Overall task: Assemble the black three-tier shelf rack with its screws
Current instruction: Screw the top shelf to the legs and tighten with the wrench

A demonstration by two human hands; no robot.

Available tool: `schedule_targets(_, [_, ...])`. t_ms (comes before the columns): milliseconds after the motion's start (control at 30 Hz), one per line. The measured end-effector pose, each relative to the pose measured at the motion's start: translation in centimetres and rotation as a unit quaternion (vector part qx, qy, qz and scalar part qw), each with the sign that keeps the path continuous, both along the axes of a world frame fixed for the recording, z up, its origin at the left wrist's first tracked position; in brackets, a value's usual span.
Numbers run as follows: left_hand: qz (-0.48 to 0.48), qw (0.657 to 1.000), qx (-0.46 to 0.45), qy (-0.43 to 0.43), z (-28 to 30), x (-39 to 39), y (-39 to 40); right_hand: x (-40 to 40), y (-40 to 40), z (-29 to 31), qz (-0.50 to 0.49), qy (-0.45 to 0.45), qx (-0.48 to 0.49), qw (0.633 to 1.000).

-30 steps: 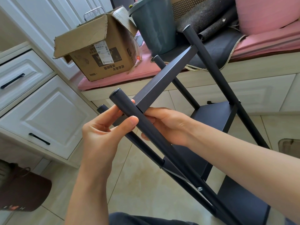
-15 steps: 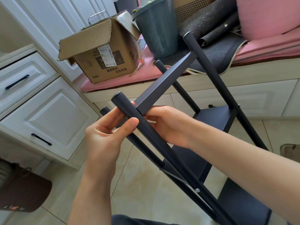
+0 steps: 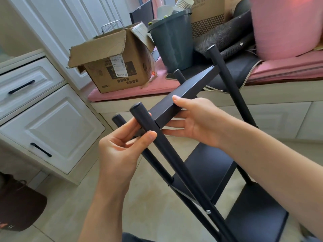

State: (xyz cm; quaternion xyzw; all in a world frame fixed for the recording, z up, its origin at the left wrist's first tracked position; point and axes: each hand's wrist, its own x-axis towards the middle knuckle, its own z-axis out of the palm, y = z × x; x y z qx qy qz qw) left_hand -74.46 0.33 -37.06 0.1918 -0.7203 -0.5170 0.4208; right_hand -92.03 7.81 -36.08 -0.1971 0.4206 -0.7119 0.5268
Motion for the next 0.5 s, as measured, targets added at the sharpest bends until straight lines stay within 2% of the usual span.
schedule_targets(300, [0.03,0.998,-0.047,0.027,-0.3,-0.6,1.7,-1.0,0.8,0.1,0.014,0.052,-0.034,0.998])
schedule_targets(500, [0.067,0.994,-0.081,0.034,-0.3,-1.0,2.9,-2.1,0.9,-0.7,0.04,0.054,-0.088,0.994])
